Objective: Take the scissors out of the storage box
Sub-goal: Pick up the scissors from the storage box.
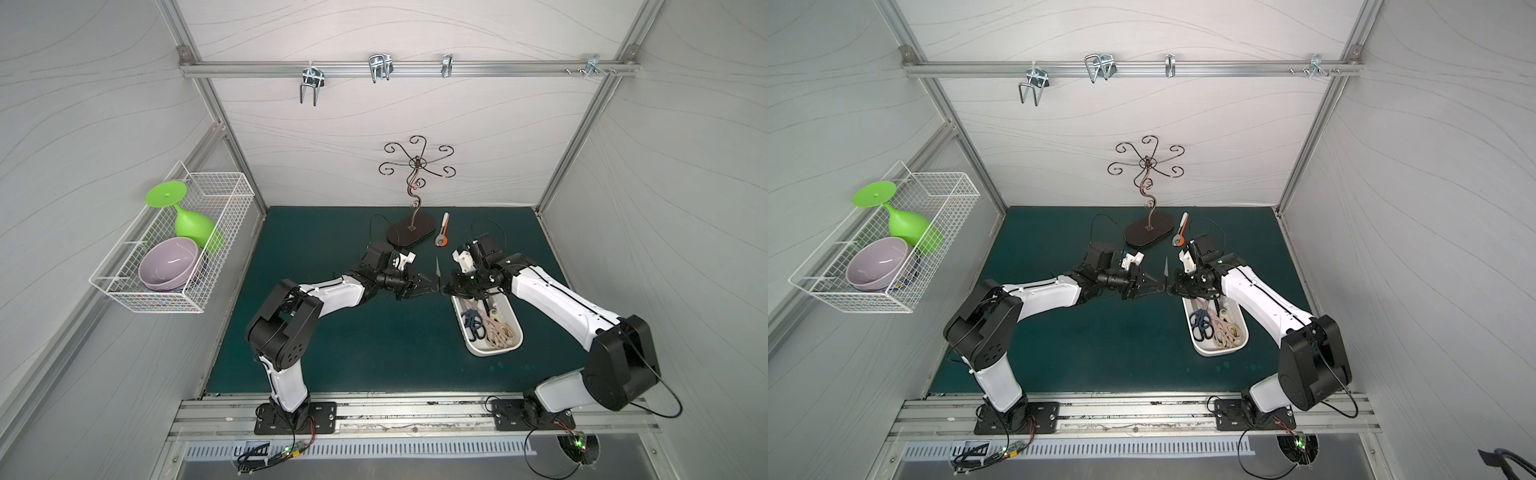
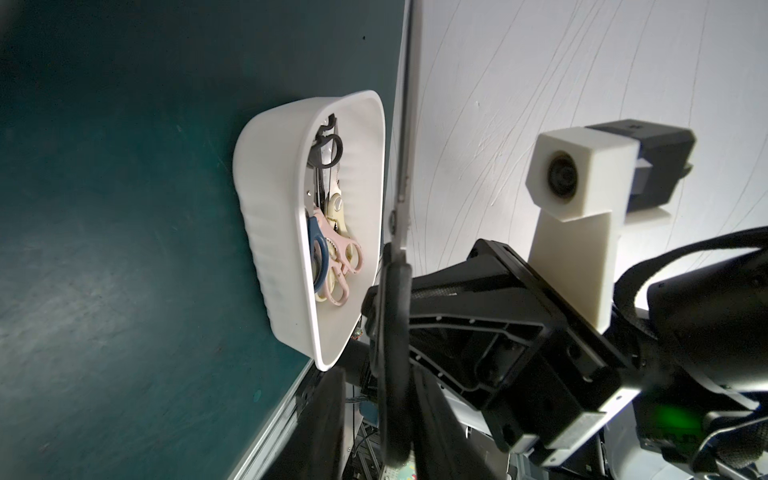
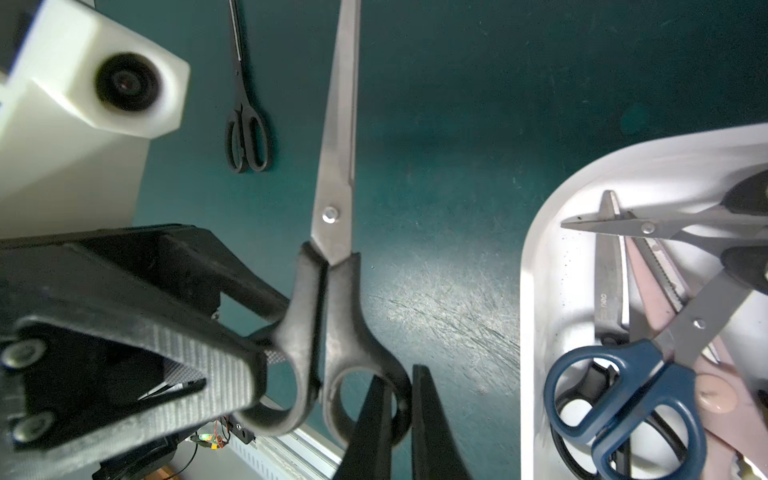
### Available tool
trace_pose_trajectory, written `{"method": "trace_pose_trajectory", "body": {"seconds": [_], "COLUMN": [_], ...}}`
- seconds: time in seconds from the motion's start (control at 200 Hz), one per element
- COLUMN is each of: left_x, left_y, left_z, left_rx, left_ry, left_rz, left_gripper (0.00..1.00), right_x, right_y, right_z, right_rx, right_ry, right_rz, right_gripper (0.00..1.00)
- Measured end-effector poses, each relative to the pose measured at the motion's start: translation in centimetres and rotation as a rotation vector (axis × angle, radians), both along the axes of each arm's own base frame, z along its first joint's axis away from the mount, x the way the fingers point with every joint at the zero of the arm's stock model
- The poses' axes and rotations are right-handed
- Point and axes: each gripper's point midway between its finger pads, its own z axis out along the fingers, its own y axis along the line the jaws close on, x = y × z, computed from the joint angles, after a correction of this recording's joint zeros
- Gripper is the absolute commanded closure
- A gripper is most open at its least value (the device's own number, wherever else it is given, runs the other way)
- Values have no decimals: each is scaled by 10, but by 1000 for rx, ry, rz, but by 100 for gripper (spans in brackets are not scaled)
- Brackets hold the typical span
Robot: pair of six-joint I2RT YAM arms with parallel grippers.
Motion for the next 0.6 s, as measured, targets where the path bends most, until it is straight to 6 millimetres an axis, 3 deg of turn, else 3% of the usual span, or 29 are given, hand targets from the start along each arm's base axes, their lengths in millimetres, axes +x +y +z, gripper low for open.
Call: {"method": "trace_pose_trajectory", "body": {"seconds": [0.1,0.395,0.6], "left_x": [-1,-1,-2], "left_y": [0,-2,-2], "left_z": [0,-2,-1], "left_rx": [-3,-5,-7], "left_ry": [0,3,3], "left_rz": [-5,-14,-17], "left_gripper": [83,95,98], "right_x": [0,-1,-1], "right_y": [1,1,1], "right_z": [0,-5,-2], "right_rx": [3,-7,-11], "right_ry": [3,21,22], "right_rz": [3,4,6], "right_gripper": [96,95,77]}}
